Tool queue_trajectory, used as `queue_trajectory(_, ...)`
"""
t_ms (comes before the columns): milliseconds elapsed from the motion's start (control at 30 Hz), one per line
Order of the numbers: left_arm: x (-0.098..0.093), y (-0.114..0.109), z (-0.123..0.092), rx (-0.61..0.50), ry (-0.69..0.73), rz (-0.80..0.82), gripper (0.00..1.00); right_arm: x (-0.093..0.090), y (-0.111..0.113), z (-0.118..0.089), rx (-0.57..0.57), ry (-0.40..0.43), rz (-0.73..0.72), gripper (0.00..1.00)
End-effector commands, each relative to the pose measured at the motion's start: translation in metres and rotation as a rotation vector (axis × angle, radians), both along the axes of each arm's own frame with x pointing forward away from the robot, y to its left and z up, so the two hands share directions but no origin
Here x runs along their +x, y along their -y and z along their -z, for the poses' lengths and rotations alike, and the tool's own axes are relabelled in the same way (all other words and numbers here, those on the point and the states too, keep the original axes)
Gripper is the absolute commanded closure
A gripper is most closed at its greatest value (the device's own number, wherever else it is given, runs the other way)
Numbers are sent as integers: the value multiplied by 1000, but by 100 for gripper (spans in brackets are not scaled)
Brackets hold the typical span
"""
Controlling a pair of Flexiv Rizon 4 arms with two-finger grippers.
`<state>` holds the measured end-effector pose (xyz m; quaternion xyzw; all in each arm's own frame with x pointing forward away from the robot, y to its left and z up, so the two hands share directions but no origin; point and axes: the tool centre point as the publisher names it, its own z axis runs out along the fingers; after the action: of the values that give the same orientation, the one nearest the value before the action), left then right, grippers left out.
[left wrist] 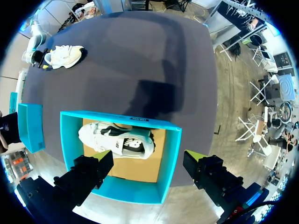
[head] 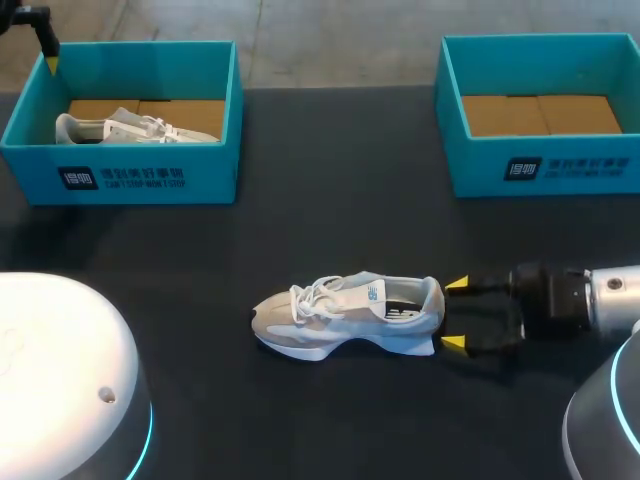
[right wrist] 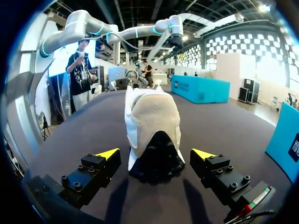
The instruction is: Take the shoe out of the shoebox, open the shoe tongue, remove and reinsert the insole, then place the shoe into the shoebox
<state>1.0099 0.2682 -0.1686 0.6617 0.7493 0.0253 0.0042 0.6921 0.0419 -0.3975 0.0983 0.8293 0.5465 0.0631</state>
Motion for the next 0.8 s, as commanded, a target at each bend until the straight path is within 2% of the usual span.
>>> queue_trajectory(33,-1,0,0,2,2,0,0,-3,-6,2,-11,-3,11,0)
queue_trajectory(800,-1,0,0,2,2,0,0,7,-20,5,-4,3,14,0)
